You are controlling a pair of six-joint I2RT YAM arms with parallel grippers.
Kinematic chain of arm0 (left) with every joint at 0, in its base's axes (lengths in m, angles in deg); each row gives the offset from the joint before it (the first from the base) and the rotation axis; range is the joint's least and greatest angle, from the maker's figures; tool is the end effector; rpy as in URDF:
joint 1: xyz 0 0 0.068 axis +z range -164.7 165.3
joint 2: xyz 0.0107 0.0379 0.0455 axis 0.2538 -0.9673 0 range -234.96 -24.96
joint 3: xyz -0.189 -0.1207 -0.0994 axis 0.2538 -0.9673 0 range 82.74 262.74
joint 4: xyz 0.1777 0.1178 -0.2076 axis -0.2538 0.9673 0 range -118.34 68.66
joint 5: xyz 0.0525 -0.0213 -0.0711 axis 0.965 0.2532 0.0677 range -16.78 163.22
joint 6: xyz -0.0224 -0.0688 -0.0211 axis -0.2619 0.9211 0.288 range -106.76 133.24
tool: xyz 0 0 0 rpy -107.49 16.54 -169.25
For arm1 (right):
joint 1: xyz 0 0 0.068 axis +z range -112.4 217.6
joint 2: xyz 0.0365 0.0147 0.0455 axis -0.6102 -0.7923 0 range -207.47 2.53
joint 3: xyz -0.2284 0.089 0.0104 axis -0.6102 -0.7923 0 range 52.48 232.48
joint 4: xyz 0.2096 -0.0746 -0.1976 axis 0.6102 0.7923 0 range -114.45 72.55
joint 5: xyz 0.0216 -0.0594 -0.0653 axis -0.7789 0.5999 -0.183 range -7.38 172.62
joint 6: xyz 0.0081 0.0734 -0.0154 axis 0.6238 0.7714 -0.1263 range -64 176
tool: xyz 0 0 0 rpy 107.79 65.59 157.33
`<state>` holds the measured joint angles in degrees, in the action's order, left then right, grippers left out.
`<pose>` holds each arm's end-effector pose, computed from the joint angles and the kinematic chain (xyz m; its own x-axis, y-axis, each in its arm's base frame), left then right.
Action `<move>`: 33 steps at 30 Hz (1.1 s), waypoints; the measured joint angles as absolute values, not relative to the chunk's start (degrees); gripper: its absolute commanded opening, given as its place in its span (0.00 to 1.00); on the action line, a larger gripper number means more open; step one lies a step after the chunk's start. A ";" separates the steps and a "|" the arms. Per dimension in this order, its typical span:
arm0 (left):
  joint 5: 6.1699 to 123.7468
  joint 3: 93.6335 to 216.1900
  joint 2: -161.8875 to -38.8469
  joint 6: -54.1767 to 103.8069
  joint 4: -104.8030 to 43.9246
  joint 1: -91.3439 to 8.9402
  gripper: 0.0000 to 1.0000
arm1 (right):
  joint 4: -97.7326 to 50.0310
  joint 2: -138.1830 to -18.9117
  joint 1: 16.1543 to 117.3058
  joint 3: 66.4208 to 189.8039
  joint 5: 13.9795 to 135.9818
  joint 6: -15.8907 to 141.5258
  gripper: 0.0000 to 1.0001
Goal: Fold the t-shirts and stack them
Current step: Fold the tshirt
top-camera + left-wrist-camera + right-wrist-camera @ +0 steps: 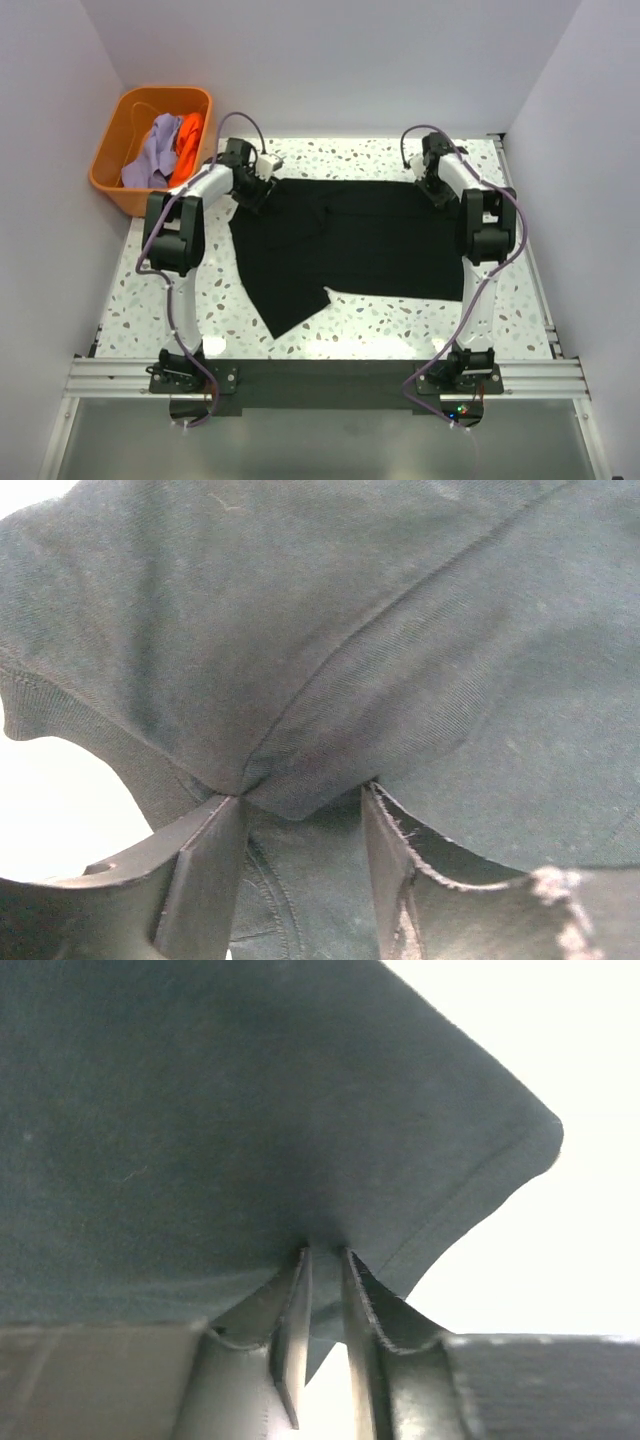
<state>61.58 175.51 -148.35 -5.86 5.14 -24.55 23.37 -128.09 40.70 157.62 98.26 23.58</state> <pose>0.4740 -0.0952 0.0949 -0.7543 0.4562 -0.4722 0.5303 0.8473 -0.0285 0.4938 0.0096 0.0951 -0.8209 -0.5614 -0.1042 -0.4914 0.7875 -0.3720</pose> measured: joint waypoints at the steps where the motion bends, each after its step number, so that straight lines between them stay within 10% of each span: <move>1: 61.25 176.28 -148.75 -5.92 5.38 -24.44 0.58 | 22.73 -128.71 40.67 159.04 98.11 23.86 0.28; 8: 53.10 174.55 -141.23 -12.59 9.58 -24.13 0.89 | 25.84 -122.91 40.48 160.07 89.54 23.01 0.91; 11: 48.66 168.65 -130.43 -17.72 11.67 -24.13 0.94 | 30.12 -112.40 40.48 155.54 83.79 19.10 0.95; 19: 39.05 148.19 -108.07 -34.05 20.39 -24.20 0.88 | 39.63 -83.59 38.90 128.38 76.67 3.69 0.69; 25: 38.74 137.44 -106.94 -40.17 24.04 -25.12 0.85 | 39.06 -82.44 35.56 106.56 79.09 -5.88 0.49; 33: 39.40 133.68 -103.88 -40.83 22.47 -26.80 0.84 | 30.75 -82.48 34.93 102.54 80.62 -10.10 0.45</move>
